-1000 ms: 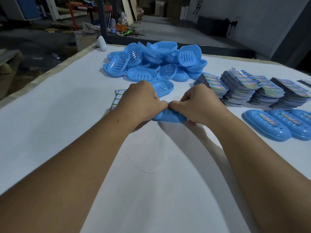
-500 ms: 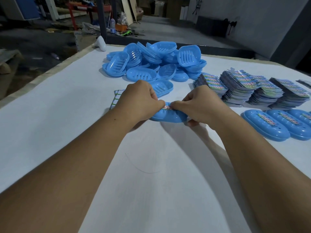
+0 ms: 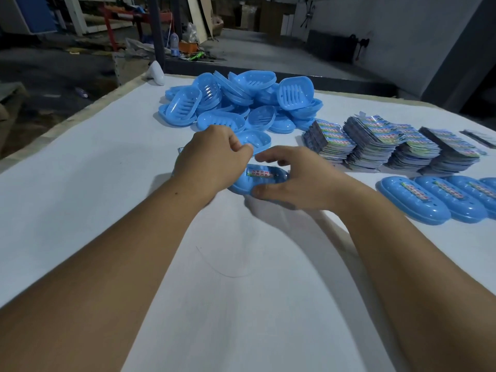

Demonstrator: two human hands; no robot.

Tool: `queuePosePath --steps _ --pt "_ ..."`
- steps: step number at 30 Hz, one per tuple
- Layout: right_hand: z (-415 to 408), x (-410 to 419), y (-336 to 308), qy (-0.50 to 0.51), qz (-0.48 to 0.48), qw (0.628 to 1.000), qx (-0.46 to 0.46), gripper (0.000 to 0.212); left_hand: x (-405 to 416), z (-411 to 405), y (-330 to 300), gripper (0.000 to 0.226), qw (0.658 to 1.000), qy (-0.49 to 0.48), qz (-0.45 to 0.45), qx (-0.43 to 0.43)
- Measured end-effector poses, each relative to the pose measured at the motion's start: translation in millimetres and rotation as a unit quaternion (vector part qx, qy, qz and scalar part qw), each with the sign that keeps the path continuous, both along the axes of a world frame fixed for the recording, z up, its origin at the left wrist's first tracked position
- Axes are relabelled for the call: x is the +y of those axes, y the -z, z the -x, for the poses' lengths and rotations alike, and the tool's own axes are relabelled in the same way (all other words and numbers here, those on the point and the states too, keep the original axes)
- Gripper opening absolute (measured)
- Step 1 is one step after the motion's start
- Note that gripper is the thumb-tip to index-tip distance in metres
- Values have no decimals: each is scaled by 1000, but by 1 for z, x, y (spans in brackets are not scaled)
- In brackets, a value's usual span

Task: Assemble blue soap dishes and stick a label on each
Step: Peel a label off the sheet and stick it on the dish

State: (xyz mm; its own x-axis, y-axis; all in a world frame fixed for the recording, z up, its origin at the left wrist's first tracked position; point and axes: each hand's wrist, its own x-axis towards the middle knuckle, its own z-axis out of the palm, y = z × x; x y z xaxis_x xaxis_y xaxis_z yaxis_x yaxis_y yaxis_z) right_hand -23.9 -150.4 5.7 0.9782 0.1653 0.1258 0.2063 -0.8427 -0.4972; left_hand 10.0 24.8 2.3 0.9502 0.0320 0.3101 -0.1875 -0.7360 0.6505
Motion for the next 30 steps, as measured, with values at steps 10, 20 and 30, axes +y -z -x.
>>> queuePosePath --steps 10,20,30 --pt "13 -10 -1 102 25 994 -42 75 2 3 0 28 1000 0 -10 -29" --pt "60 -72 -4 334 179 926 -10 65 7 0 4 26 1000 10 2 -1" --pt "70 -87 5 380 111 918 -14 55 4 3 3 25 1000 18 -11 -7"
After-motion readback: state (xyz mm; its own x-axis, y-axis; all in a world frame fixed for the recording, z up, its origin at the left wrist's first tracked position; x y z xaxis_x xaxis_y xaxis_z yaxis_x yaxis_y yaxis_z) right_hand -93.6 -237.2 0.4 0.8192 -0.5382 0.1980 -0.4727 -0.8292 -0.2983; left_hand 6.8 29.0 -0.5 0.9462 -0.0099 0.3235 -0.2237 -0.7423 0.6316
